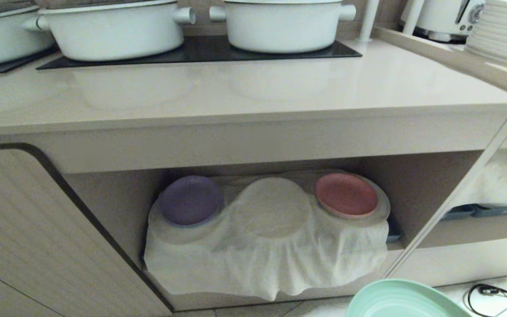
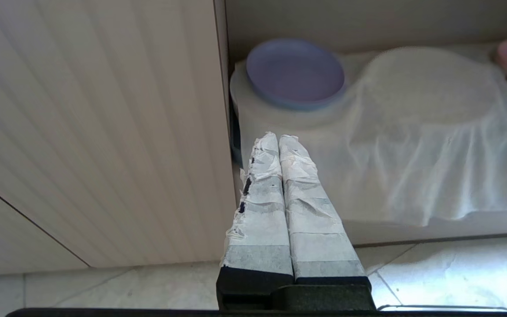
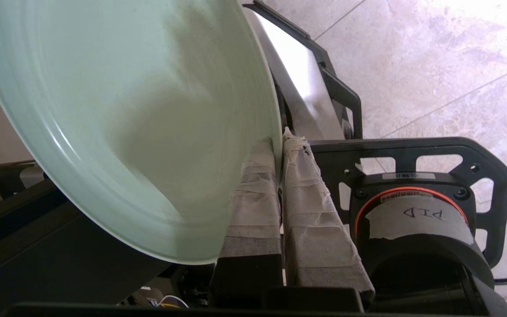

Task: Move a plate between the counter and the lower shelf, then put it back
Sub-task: Put the plate in the cupboard

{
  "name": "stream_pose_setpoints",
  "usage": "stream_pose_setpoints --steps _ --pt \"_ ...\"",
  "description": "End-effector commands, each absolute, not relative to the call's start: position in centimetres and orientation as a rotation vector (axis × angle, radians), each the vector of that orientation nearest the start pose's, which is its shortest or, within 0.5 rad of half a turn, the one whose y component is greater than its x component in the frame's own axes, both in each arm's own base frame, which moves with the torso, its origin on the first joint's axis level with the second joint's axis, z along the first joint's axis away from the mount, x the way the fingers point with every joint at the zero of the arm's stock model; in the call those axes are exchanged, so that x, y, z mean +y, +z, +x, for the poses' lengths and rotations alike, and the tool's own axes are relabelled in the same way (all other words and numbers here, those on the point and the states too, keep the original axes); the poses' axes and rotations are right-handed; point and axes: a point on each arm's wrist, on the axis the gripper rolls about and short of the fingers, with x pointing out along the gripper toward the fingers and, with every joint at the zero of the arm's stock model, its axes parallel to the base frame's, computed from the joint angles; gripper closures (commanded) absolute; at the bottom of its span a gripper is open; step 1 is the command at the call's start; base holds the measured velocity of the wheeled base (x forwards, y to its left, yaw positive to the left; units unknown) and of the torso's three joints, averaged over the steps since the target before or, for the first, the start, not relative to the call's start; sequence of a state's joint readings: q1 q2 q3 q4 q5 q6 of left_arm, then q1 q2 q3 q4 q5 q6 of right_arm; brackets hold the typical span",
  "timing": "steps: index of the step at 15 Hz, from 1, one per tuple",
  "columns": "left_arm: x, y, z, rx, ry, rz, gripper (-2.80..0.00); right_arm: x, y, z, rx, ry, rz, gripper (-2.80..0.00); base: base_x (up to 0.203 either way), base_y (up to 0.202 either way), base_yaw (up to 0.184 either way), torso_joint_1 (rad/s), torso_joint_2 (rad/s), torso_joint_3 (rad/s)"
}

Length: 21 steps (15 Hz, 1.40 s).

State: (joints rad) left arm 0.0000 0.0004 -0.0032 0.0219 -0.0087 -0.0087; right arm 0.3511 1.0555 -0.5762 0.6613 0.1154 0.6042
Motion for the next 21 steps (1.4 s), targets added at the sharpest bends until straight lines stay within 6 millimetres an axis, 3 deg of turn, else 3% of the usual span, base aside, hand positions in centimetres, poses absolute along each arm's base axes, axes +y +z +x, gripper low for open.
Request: stream_pose_setpoints --steps 1,10,21 --pt "0.0 7.4 -2.3 0.018 -0.009 -0.009 0.00 3.2 15.4 7.8 1.227 0.053 0.395 0.00 0.000 0.000 0.000 -0.173 0.48 0.288" --pt "0.0 7.4 -2.3 0.018 -0.009 -0.009 0.00 3.2 15.6 8.0 1.221 0.058 0.396 0.00 0.000 0.000 0.000 -0.135 0.44 0.297" --pt "0.0 7.4 -2.3 0.018 -0.009 -0.008 0.00 3.6 16.1 9.0 1.175 0.075 0.403 0.00 0.000 0.000 0.000 -0.006 0.03 0.023"
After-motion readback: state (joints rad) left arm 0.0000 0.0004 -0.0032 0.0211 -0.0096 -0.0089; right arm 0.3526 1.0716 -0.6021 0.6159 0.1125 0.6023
